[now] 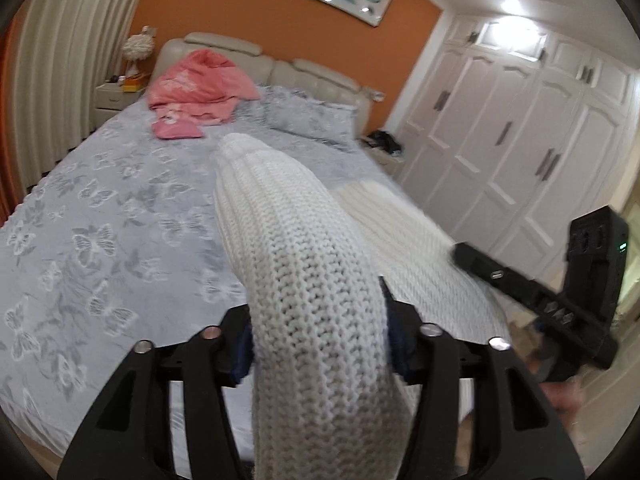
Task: Fold small clothes
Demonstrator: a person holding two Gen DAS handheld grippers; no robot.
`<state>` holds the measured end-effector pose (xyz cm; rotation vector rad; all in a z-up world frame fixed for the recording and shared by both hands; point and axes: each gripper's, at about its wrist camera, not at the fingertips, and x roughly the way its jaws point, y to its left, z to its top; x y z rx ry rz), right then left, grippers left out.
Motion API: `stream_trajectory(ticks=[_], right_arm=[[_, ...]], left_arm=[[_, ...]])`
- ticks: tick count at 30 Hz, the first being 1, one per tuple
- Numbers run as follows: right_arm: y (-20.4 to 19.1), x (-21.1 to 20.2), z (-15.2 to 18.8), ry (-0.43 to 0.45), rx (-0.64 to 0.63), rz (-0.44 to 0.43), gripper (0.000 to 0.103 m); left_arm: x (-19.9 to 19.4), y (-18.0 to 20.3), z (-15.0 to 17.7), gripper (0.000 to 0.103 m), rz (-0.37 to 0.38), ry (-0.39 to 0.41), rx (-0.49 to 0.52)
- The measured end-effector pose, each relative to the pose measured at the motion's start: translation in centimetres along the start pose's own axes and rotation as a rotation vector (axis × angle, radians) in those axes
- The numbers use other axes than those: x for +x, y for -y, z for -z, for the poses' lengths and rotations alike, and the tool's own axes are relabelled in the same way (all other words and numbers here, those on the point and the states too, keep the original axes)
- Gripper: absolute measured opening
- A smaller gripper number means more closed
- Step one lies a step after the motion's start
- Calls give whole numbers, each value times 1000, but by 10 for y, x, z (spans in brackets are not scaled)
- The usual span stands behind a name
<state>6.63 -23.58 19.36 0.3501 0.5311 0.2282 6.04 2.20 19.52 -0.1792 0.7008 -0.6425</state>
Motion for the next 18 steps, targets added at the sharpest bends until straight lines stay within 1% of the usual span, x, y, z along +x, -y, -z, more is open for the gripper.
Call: stream_trajectory(ticks=[1, 2, 3, 4, 5, 6, 7, 8, 9, 10, 12, 13, 14, 16, 18], right_arm=[[13, 31, 13, -44, -3, 31, 36], [22, 49, 23, -79, 6, 65, 54], [41, 80, 46, -163, 42, 131, 54], [57, 100, 67, -250, 92, 167, 54], [76, 116, 95, -333, 173, 173, 54], [84, 119, 115, -355, 221, 159, 54], [88, 120, 128, -361, 239, 155, 54], [89, 122, 141, -378, 244, 158, 54], [90, 128, 156, -421, 246, 164, 54], [91, 134, 164, -451, 252, 162, 54], [91, 152, 179, -508, 290, 138, 57], [89, 163, 183, -523, 318, 116, 60], [88, 170, 185, -528, 338, 99, 65], [86, 187, 189, -525, 388, 60, 70], [83, 201, 193, -521, 430, 32, 75]], left_arm=[[21, -23, 9, 77, -49, -15, -11], [36, -41, 19, 86, -95, -31, -35], [56, -65, 35, 91, -155, -65, -81], [75, -89, 53, 90, -212, -121, -132], [94, -117, 79, 88, -270, -208, -217], [100, -132, 95, 85, -269, -244, -271], [102, -147, 112, 85, -250, -258, -333], [100, -159, 126, 85, -245, -254, -382], [98, -171, 138, 85, -250, -250, -417], [98, -177, 144, 86, -252, -252, -432], [101, -190, 150, 87, -267, -265, -455], [105, -198, 151, 88, -278, -275, -466], [108, -202, 150, 89, -284, -279, -471], [112, -211, 150, 92, -296, -286, -487], [119, -224, 154, 94, -278, -298, -534]])
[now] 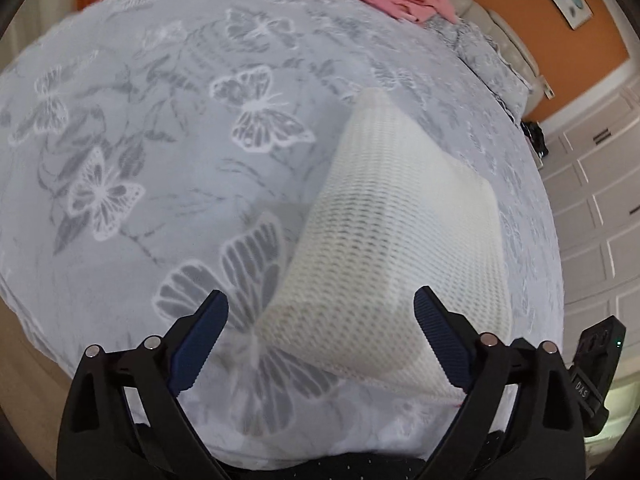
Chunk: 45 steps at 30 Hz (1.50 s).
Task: Fold small clothes
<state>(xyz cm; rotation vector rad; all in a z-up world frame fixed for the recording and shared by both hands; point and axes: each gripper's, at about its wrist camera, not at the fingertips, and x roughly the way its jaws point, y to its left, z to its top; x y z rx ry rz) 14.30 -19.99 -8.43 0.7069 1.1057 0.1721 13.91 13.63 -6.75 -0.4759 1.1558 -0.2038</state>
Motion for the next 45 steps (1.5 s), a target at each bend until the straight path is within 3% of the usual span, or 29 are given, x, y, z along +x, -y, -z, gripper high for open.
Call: stream_trajectory(ticks=[4, 6, 8, 9, 11, 13, 14, 15, 18, 19, 20, 21, 22, 23, 24, 26, 27, 28, 31, 33, 34, 35, 37, 41, 44, 45], right_arm=[[-4, 29, -5, -48, 43, -7, 81], [-9, 42, -5, -70, 6, -10, 61], [-22, 44, -10, -87, -57, 18, 40], [-33, 35, -17, -71, -115, 48, 37], [-52, 1, -29, 4, -216, 85, 22], [-54, -28, -38, 61, -255, 116, 19], [-47, -42, -42, 88, -262, 148, 5], [-31, -47, -45, 86, -255, 209, 5], [22, -26, -46, -35, -144, 300, 7], [33, -26, -42, -50, -104, 287, 13], [38, -33, -39, -23, -64, 213, 17], [38, -41, -38, 4, -52, 174, 27], [36, -47, -39, 40, -41, 140, 64], [32, -52, -42, 78, -37, 123, 89], [23, -54, -49, 118, -46, 99, 89], [9, -43, -64, 110, -71, 59, 89], [2, -26, -76, 76, -82, 54, 90], [-2, -10, -82, 48, -88, 79, 90], [-2, 39, -87, -78, -65, 118, 90], [-2, 49, -76, -91, -56, 80, 55], [-4, 45, -75, -83, -75, 87, 43], [-7, 36, -72, -61, -89, 95, 36], [-20, 14, -70, -2, -137, 94, 32], [-26, -38, -52, 119, -215, 145, 33], [5, -7, -58, 27, -184, 211, 42], [18, -1, -58, -4, -151, 219, 43]], left_arm=[[32, -24, 3, 94, 58, -87, -114], [39, -26, 6, 91, 56, -79, -120], [37, -15, 7, 54, 62, -74, -71], [37, -8, 10, 38, 92, -116, -67], [26, 2, 14, 28, 116, -117, -79], [12, 18, 20, 27, 150, -107, -38], [10, 23, 24, 27, 151, -107, -26], [13, 29, 30, 29, 146, -119, -15], [38, 35, 46, 34, 66, -177, 10], [43, 33, 49, 38, 48, -184, 2], [42, 32, 50, 38, 60, -177, -18], [37, 28, 49, 45, 87, -164, -55], [30, 24, 47, 57, 106, -152, -91], [22, 19, 44, 63, 125, -135, -115], [12, 15, 38, 71, 154, -100, -147], [-4, 13, 24, 80, 183, -47, -165], [-9, 14, 12, 90, 178, -24, -156], [-10, 17, 4, 93, 161, -15, -147], [10, 21, -18, 95, 140, -55, -122], [35, 11, -27, 91, 111, -117, -135], [45, 14, -28, 71, 129, -133, -122], [53, 18, -29, 59, 151, -149, -100], [51, 31, -29, 49, 151, -143, -56], [33, 67, -19, 46, 212, -112, 92], [54, 71, -12, 51, 126, -141, 133], [61, 71, -7, 59, 93, -138, 131]])
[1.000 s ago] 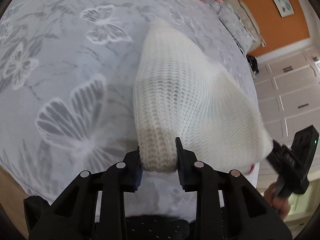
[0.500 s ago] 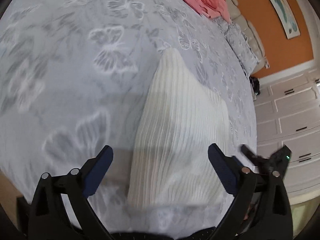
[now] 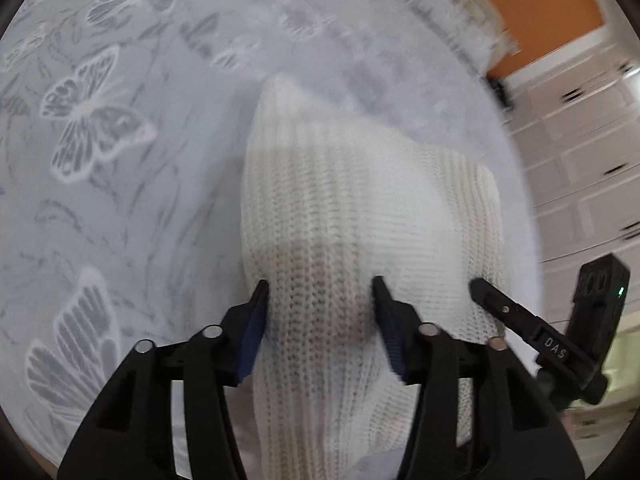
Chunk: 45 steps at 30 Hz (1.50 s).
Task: Fold small clothes
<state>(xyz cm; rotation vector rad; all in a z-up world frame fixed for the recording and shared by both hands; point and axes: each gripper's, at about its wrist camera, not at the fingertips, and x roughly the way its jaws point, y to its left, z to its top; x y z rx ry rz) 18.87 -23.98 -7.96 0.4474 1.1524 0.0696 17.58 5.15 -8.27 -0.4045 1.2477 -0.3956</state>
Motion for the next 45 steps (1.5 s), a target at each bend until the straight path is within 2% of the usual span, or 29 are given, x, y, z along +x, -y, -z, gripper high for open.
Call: stream_trajectory(ticks=[2, 4, 5, 6, 7, 9, 11, 13, 15, 17, 19, 21, 22, 24, 25, 28, 30, 33, 35, 37, 39, 41, 45], right_arm=[[5, -18, 1, 41, 46, -42, 43], [-3, -59, 9, 156, 20, -21, 44], [-9, -78, 16, 202, -8, -26, 42], [-14, -83, 18, 211, -26, -38, 36], [-20, -88, 25, 199, -50, -55, 29], [-29, -79, 34, 143, -100, -63, 24], [-37, -46, 44, 61, -151, -14, 22], [-25, -11, 57, -22, -167, 68, 19], [-25, -30, 58, 5, -143, 58, 20], [-39, -62, 60, 69, -167, 32, 20], [-51, -77, 67, 80, -194, -3, 20], [-59, -72, 78, 48, -241, 11, 20], [-58, -57, 84, 15, -260, 46, 20], [-41, -17, 95, -100, -247, 129, 20], [-35, -11, 99, -111, -230, 122, 17], [-39, -46, 102, -22, -190, 77, 18], [-44, -76, 107, 59, -198, 61, 24], [-43, -104, 118, 149, -270, 151, 33], [-38, -114, 120, 193, -306, 209, 54], [-25, -124, 126, 244, -327, 252, 56], [-16, -131, 134, 270, -319, 270, 59], [-7, -133, 140, 280, -294, 262, 68], [3, -137, 146, 291, -219, 244, 80]], left_arm=[[-6, -3, 5, 61, 6, 12, -40], [-26, 3, 11, 60, -31, 38, -31], [-36, 6, 12, 61, -48, 55, -20], [-49, 12, 18, 63, -71, 86, 5], [-60, 13, 23, 70, -86, 107, 31], [-65, 28, 32, 74, -132, 124, 76], [-50, 45, 36, 74, -181, 98, 128], [-24, 46, 51, 74, -286, 25, 182], [-11, 38, 61, 75, -343, -31, 180], [-16, 37, 65, 75, -321, -13, 153], [-23, 38, 68, 74, -322, -3, 148], [-24, 39, 69, 74, -343, -1, 160], [-27, 43, 71, 74, -360, 5, 173], [-31, 50, 74, 74, -384, 18, 194], [-34, 52, 76, 74, -389, 25, 204], [-48, 66, 84, 74, -422, 68, 251], [-55, 75, 89, 74, -448, 95, 289], [-60, 82, 95, 76, -447, 113, 297], [-66, 87, 100, 82, -435, 137, 292], [-71, 94, 107, 88, -424, 183, 296], [-75, 100, 116, 91, -426, 229, 303], [-76, 105, 125, 92, -435, 261, 310], [-75, 108, 141, 93, -462, 289, 307]])
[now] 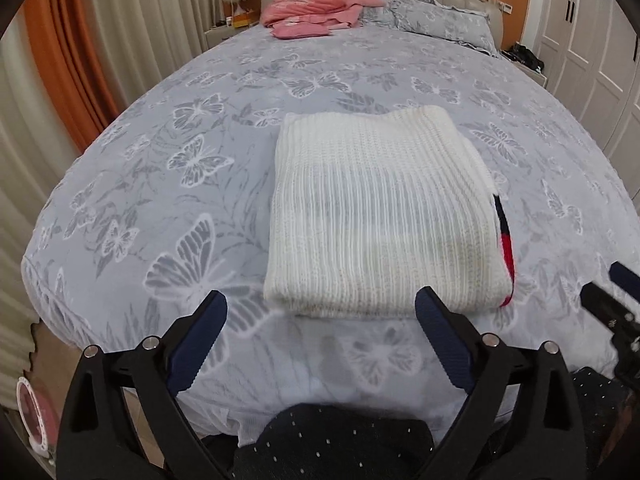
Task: Fold small clothes
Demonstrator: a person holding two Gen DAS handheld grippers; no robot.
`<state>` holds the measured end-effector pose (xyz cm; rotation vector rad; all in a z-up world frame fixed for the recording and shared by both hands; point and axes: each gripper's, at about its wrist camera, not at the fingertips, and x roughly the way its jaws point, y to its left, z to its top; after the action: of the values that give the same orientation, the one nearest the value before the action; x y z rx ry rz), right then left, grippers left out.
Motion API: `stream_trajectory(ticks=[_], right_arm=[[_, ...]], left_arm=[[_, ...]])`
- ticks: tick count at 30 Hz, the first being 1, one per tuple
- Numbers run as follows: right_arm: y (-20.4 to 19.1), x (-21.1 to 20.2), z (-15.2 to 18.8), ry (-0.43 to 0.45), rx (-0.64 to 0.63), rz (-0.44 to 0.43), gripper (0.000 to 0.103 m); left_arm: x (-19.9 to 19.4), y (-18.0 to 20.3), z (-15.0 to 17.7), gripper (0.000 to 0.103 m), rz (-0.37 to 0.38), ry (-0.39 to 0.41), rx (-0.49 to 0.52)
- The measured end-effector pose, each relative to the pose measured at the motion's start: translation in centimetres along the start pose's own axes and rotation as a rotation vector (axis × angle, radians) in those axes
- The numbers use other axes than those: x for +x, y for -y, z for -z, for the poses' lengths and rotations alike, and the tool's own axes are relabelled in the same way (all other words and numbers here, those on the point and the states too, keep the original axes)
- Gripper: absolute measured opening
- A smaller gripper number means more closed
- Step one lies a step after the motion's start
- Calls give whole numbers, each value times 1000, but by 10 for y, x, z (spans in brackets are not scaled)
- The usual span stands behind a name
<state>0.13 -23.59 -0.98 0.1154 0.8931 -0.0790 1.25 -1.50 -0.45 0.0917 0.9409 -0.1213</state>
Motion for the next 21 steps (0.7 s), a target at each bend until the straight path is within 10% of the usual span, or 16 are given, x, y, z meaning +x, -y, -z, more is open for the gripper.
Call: stream_trajectory(ticks=[21], right_arm=[[-2, 11, 25, -24, 44, 80, 86]], left_arm=[[-17, 10, 17, 95, -24, 79, 29]])
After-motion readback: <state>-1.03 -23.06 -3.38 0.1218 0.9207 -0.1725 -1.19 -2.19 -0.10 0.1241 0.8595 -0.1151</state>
